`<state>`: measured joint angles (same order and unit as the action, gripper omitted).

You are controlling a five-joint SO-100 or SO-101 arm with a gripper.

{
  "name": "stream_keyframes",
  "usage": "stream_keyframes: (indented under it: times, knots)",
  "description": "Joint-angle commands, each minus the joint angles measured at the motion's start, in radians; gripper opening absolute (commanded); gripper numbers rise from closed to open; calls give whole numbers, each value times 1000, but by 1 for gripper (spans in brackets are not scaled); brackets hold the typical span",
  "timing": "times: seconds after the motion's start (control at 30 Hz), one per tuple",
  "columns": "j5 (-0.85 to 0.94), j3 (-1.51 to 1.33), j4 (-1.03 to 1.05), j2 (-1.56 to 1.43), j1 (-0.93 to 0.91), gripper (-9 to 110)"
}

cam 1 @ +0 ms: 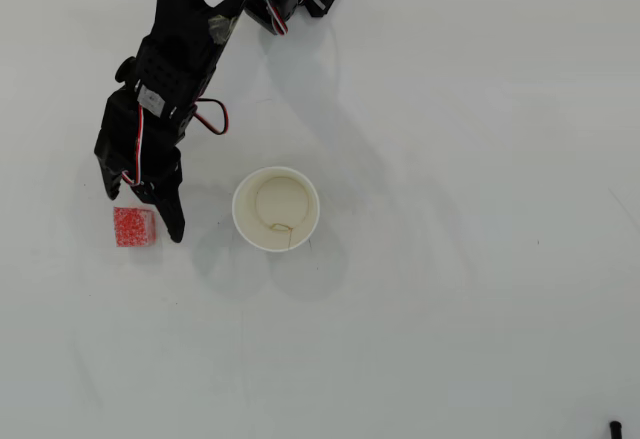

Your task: Grasp a red cube and put it in the cup.

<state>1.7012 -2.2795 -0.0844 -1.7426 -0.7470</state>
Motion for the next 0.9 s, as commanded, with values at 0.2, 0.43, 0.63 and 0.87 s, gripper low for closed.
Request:
stream_keyframes:
  times: [0.2, 0.43, 0.63, 0.87]
  knots:
    - [6, 89, -40, 5, -18, 41]
    - [6, 107, -74, 32, -21, 41]
    - [6, 143, -123, 94, -14, 41]
    - [11, 156, -129, 123, -12, 41]
